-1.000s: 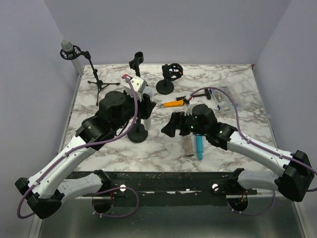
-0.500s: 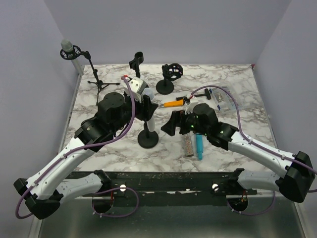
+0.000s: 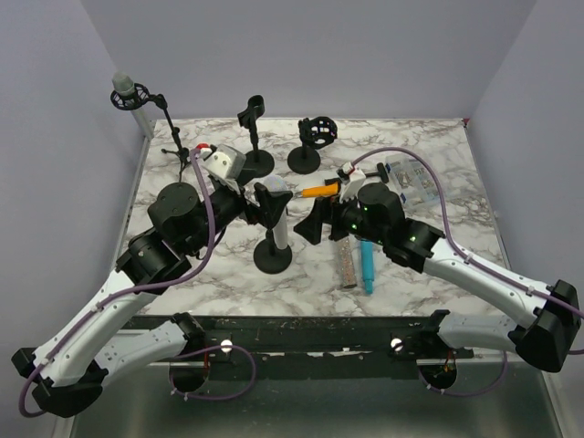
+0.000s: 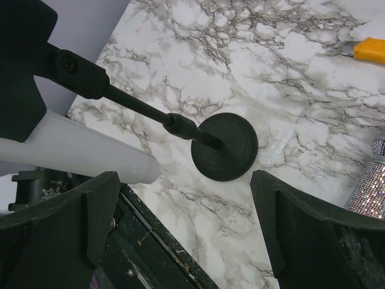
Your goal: Remove the microphone from the stand
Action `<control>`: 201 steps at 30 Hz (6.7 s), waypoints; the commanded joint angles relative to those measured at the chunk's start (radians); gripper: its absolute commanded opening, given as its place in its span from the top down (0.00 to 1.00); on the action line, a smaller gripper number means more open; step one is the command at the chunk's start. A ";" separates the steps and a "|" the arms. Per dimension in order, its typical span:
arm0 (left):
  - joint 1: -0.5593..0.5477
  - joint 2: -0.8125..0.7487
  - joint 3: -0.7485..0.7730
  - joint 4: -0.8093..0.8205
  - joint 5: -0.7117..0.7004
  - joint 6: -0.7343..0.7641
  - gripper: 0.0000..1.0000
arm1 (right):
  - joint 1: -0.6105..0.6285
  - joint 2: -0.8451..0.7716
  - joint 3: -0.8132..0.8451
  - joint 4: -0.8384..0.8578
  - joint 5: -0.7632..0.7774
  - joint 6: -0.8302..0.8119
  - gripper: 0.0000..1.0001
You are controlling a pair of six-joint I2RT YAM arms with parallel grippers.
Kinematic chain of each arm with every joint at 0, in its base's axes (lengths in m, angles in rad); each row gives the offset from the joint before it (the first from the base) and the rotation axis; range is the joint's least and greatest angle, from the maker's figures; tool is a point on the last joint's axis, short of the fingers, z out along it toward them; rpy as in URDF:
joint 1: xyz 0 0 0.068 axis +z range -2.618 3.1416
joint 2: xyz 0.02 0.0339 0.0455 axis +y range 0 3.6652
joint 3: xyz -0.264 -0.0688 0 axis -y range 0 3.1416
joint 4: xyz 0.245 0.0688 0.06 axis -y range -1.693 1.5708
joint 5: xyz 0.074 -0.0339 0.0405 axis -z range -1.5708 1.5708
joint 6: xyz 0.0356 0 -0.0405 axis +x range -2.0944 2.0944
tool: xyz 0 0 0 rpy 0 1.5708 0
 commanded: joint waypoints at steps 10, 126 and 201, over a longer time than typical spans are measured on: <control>-0.006 -0.159 -0.046 0.096 0.074 0.083 0.01 | 0.095 0.055 0.234 -0.083 0.135 -0.048 0.00; 0.511 -0.036 -0.348 0.399 0.865 0.267 1.00 | -0.045 -0.100 0.283 -0.189 0.133 -0.329 0.99; 0.498 0.261 0.228 -0.409 0.120 0.028 0.38 | -0.059 0.116 0.168 -0.281 0.024 -0.132 0.00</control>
